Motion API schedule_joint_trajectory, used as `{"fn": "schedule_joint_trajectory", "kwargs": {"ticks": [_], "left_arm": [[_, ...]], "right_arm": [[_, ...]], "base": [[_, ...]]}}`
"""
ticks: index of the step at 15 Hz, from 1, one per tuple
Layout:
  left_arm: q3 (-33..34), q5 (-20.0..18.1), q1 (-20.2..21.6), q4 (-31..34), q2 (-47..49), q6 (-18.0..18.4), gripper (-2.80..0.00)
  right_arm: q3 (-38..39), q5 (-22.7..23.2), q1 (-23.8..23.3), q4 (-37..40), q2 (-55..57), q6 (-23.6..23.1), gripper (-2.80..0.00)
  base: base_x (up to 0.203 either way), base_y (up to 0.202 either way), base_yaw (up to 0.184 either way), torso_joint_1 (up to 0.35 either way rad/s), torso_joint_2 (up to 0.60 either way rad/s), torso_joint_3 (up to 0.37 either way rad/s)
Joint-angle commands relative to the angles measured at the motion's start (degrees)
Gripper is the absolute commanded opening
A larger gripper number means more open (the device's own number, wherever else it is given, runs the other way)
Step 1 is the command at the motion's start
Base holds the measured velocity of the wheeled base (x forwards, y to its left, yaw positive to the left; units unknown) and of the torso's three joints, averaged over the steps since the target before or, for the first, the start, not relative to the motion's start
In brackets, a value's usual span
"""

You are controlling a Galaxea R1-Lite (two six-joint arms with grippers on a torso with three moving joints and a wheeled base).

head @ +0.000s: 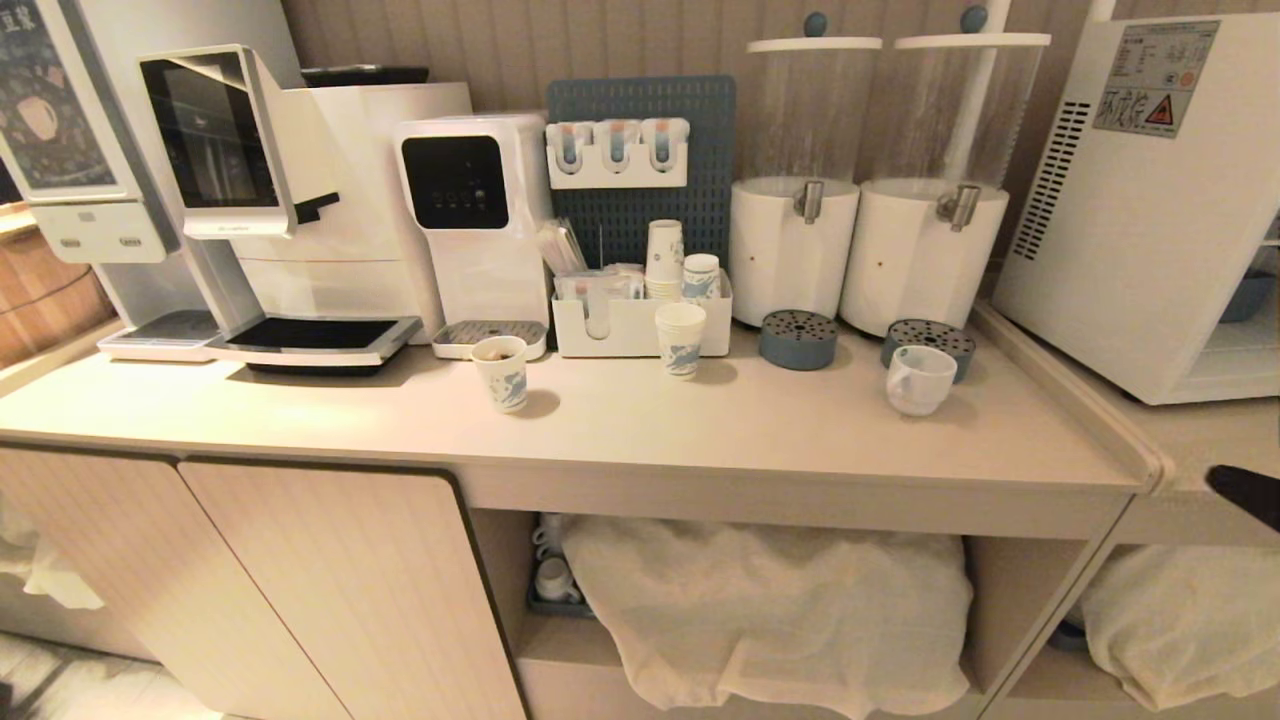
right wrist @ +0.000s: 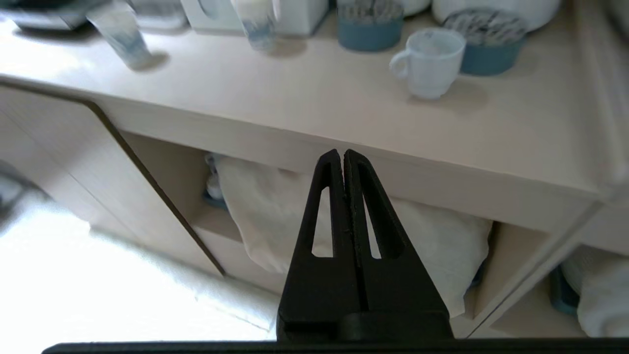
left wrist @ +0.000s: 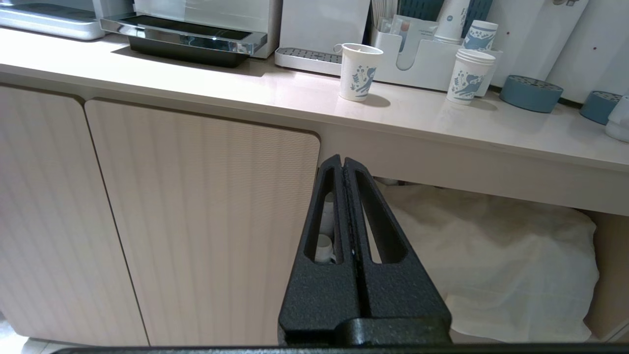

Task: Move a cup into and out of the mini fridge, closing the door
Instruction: Close the freezer door

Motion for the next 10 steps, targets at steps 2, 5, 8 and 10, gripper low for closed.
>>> {"fn": "schedule_joint_trajectory", "kwargs": {"ticks": [2,5,8,10], "left_arm": [[2.3,0.0,0.0,-0.1,-0.3,0.0,-2.8],[2.3,0.0,0.0,-0.1,-0.3,0.0,-2.8],[2.3,0.0,0.0,-0.1,-0.3,0.0,-2.8],[2.3,0.0,0.0,-0.1,-0.3,0.0,-2.8]], "right_arm": [[-4.4,-0.1,0.5,21.4,-24.4,0.6,-2.8],[-7.2,1.6,3.8,39.2,-36.5,0.1,-2.8],[-6.2,1.0,4.6,43.6,-46.3,0.3,-2.8],[-4.5,-11.2,4.7,43.3,-48.1,3.4,-2.8]], "base": [[0.0,0.0,0.0,0.0,0.0,0.0],[0.0,0.0,0.0,0.0,0.0,0.0],[0.0,0.0,0.0,0.0,0.0,0.0],[0.0,0.0,0.0,0.0,0.0,0.0]]}}
